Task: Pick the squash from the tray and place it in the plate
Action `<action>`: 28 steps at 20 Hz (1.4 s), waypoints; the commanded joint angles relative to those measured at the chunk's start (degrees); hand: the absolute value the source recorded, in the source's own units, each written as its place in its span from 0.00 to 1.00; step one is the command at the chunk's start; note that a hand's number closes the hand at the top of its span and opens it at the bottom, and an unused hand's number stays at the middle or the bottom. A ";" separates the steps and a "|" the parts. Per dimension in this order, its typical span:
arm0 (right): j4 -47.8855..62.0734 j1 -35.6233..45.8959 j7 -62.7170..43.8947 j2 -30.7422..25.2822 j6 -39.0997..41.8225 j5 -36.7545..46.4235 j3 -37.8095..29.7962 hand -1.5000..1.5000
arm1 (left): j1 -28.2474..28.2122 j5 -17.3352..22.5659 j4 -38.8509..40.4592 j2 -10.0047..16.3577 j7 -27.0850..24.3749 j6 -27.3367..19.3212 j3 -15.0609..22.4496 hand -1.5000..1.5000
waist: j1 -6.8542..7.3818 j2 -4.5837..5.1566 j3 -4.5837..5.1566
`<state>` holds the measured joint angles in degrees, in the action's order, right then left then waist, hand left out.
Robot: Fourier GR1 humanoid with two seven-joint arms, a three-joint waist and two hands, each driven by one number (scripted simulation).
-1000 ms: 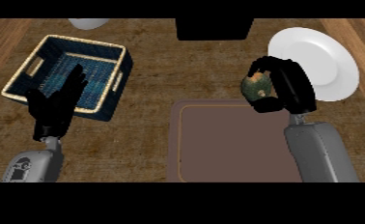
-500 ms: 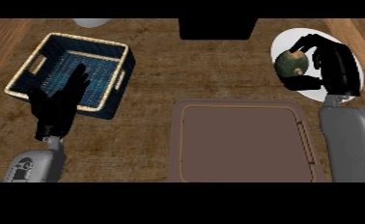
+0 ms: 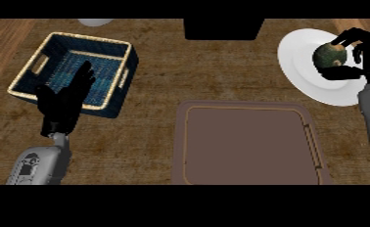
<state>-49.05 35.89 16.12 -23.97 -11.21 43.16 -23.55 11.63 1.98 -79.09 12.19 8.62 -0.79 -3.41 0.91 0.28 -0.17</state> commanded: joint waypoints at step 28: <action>36.05 13.33 25.78 -14.95 28.18 -17.48 -15.99 0.00 | -1.70 -0.66 -2.49 -0.29 0.74 0.62 -0.08 0.50 | -0.05 -0.01 0.09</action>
<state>-15.71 48.96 44.43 -37.43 10.03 29.72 -36.48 10.51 1.45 -81.21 11.52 9.54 -0.39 -3.27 1.28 0.35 -0.15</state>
